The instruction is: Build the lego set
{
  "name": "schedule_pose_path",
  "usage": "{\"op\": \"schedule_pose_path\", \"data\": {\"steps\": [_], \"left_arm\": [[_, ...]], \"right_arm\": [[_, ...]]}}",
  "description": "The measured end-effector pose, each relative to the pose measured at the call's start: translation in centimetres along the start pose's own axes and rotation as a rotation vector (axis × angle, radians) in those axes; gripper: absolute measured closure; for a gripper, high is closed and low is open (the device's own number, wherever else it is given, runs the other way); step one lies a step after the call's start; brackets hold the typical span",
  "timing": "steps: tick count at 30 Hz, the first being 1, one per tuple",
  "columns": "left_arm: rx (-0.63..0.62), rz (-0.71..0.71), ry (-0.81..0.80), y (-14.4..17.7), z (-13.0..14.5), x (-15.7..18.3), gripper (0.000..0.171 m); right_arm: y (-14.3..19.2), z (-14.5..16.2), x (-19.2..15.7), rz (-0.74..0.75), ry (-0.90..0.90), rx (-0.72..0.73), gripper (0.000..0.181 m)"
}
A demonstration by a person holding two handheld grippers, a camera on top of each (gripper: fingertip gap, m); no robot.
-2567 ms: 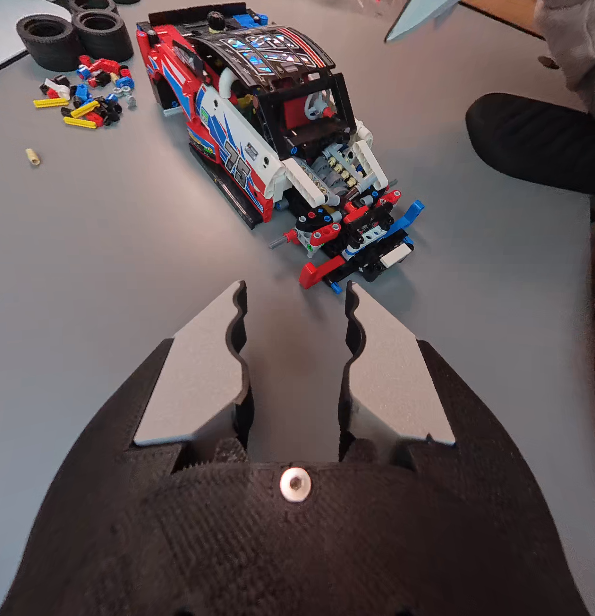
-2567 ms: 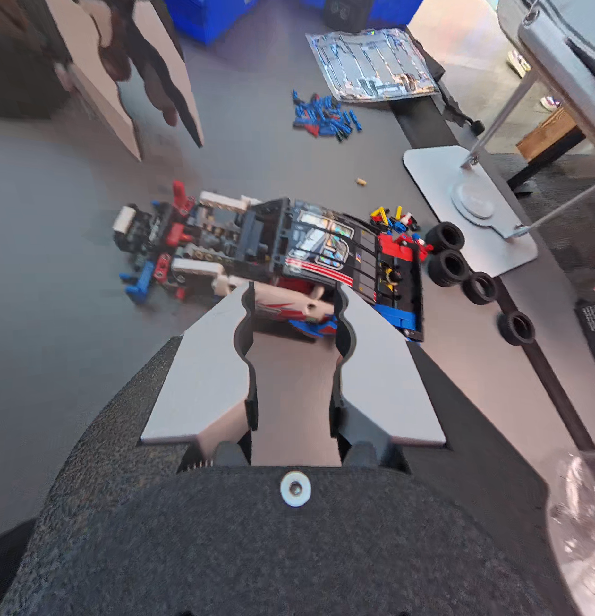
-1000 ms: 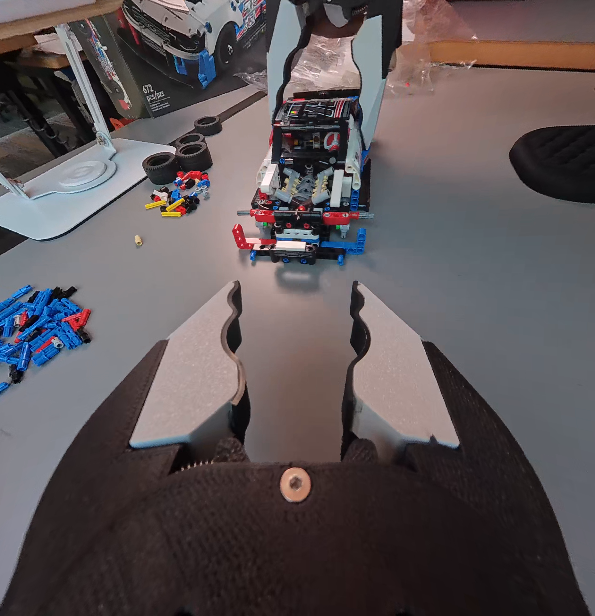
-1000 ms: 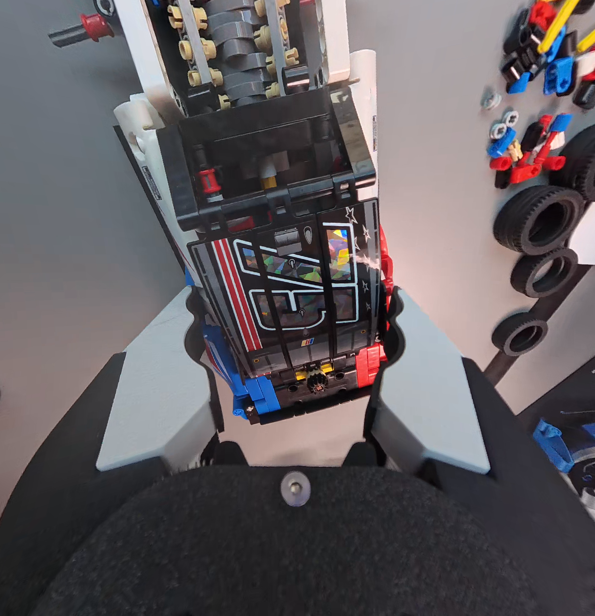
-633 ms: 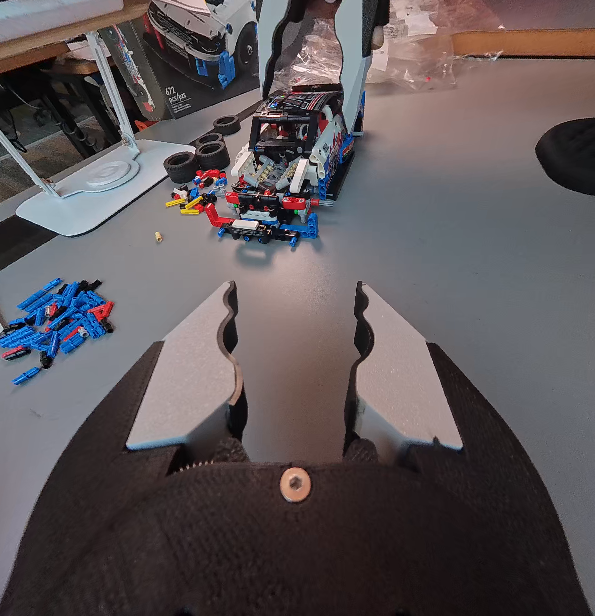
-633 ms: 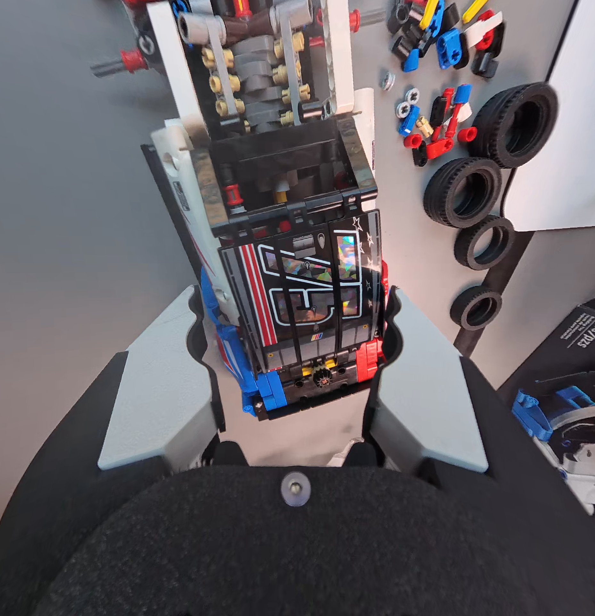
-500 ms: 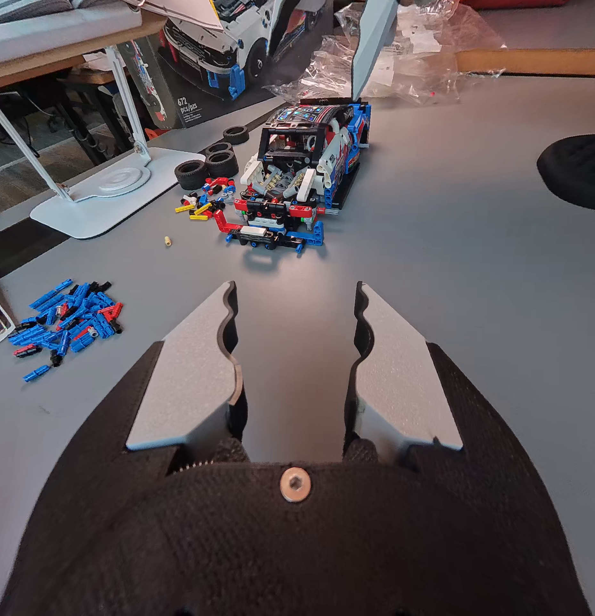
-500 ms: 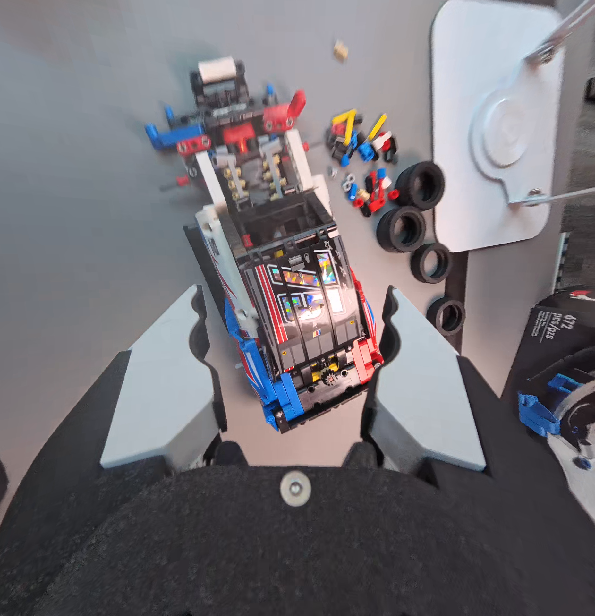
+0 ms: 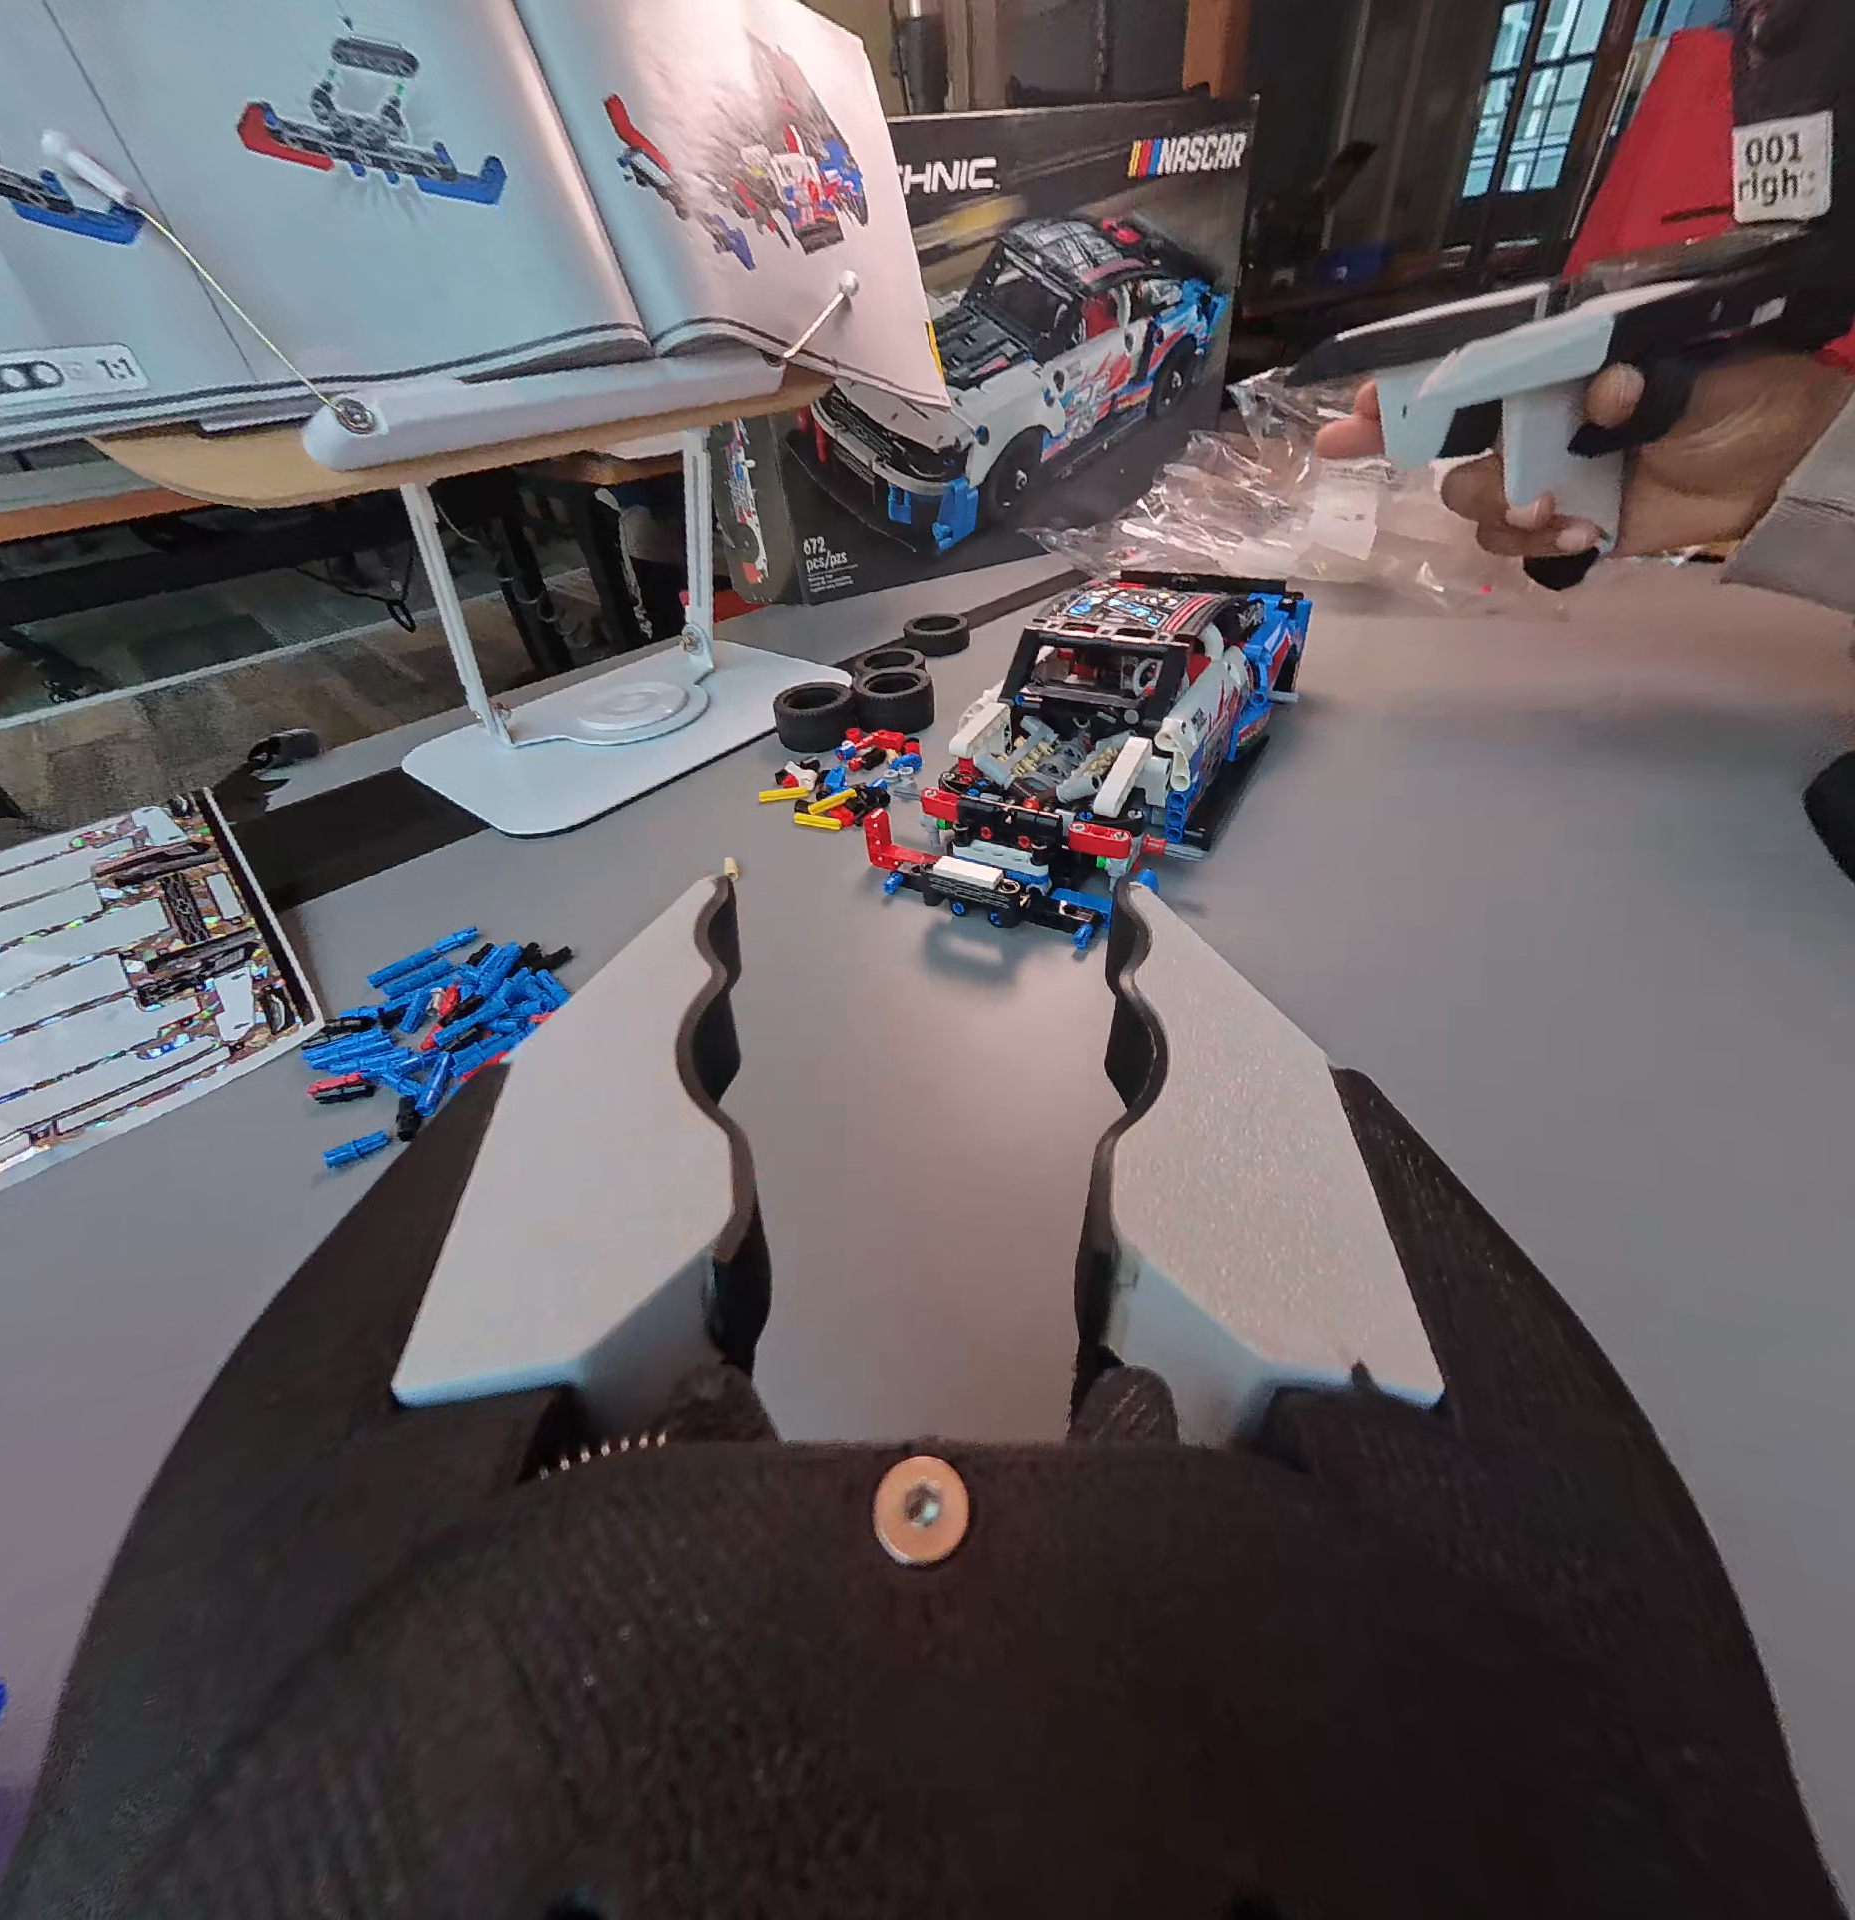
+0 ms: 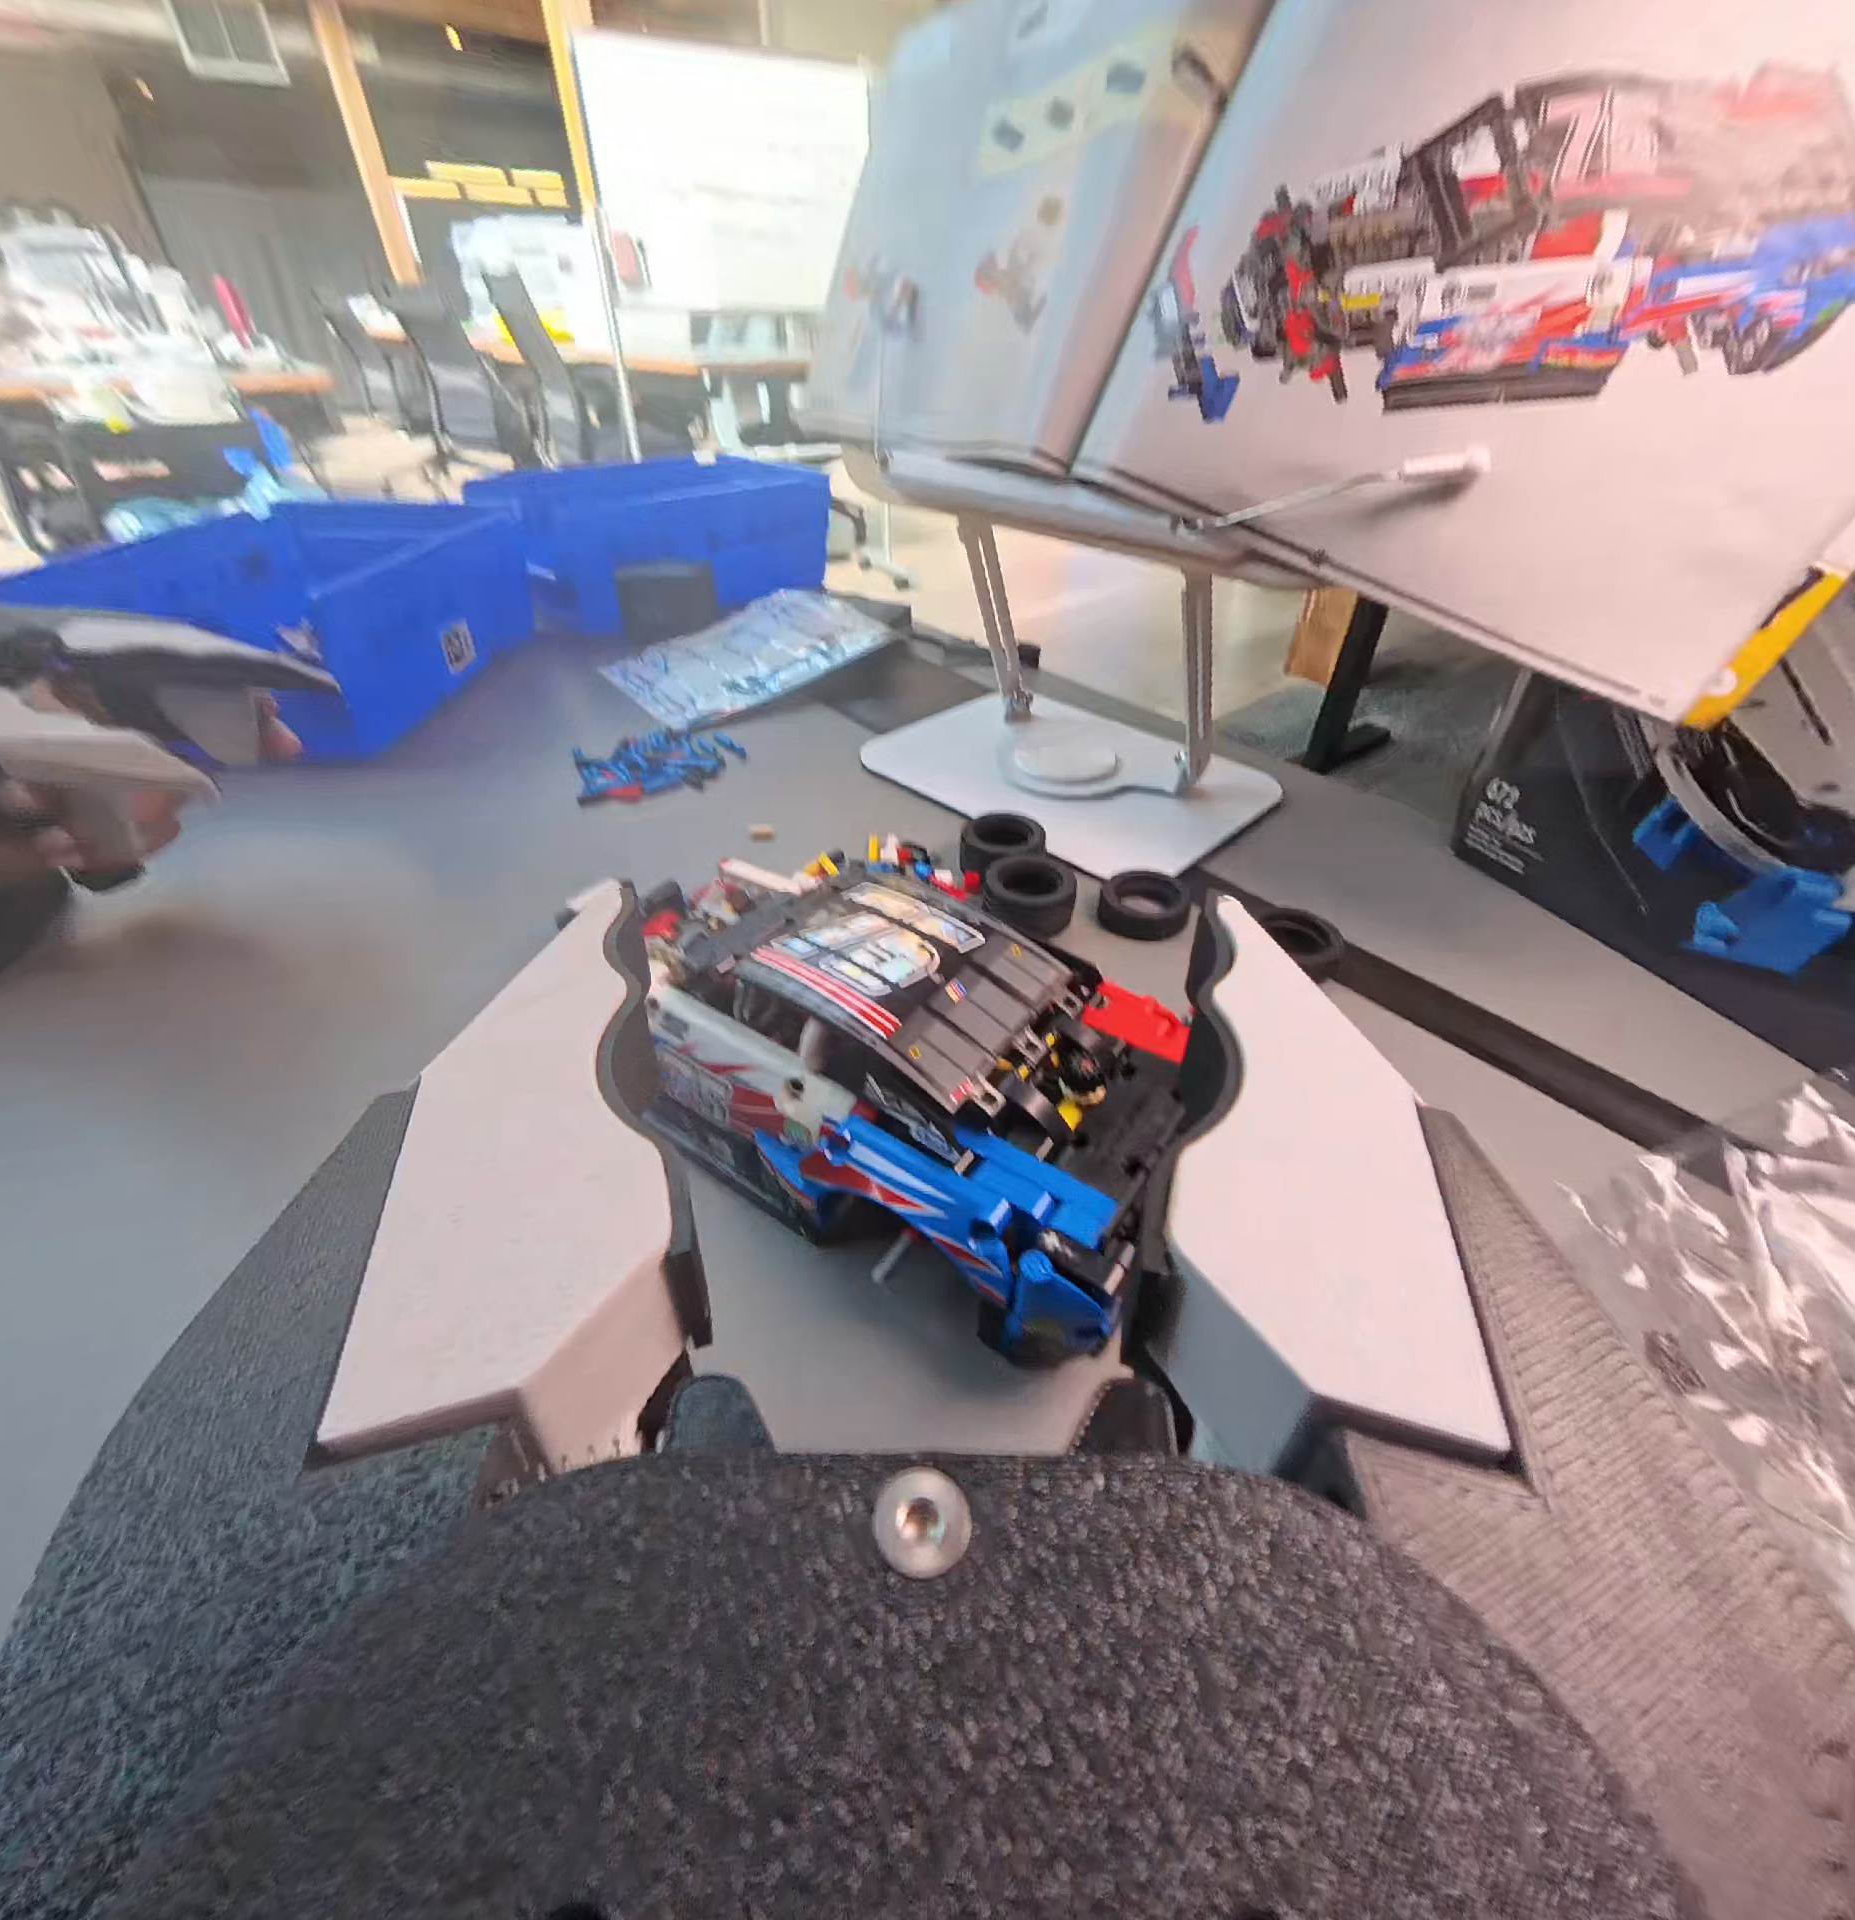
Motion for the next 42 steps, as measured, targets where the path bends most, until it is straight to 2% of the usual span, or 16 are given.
{"op": "schedule_pose_path", "data": {"steps": [4,6,13,19,23,26,30,34,39,40,42], "left_arm": [[0.021,-0.035,0.004,0.3,-0.2,-0.6,0.101],[0.014,-0.036,0.008,0.3,-0.1,-0.7,0.102],[-0.074,-0.005,-0.008,-0.4,0.7,-0.1,0.102],[-0.08,-0.009,0.0,-0.3,0.6,0.0,0.104],[-0.039,-0.027,0.008,-0.3,-0.2,-0.2,0.108],[-0.027,-0.062,-0.009,-1.6,-1.8,-1.1,0.113],[0.012,-0.056,-0.005,-5.0,-5.2,-2.0,0.122],[0.07,-0.102,0.013,-8.7,-8.3,-3.4,0.128],[0.106,-0.165,0.078,-12.7,-11.3,-6.8,0.131],[0.106,-0.175,0.081,-13.4,-11.8,-7.4,0.131],[0.097,-0.197,0.07,-14.6,-12.6,-8.5,0.132]], "right_arm": [[0.6,1.6,0.8,0.005,0.014,-0.059,0.08],[0.2,2.6,0.5,0.0,0.06,-0.134,0.08],[-1.7,4.8,-1.6,-0.056,0.228,-0.35,0.08],[-2.7,4.3,-2.5,-0.049,0.246,-0.338,0.084],[-3.2,1.7,-2.2,0.018,0.178,-0.206,0.098],[-4.4,-1.1,-0.5,0.102,0.062,-0.098,0.12],[-8.2,-3.5,3.3,0.21,-0.068,-0.054,0.152],[-13.8,-4.3,7.7,0.301,-0.165,-0.099,0.153],[-18.8,-4.8,12.2,0.395,-0.292,-0.097,0.14],[-19.5,-4.9,12.7,0.395,-0.306,-0.089,0.143],[-19.8,-4.6,13.5,0.439,-0.31,-0.106,0.164]]}}
Point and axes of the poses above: each gripper's, where its closed fingertips meet, y back along the fingers, z out of its underside, x = y × z across the jaws, the point moved 8 cm from there along y, back along the fingers, and after that the axes turned 8 degrees about y, right-handed, at the moved point
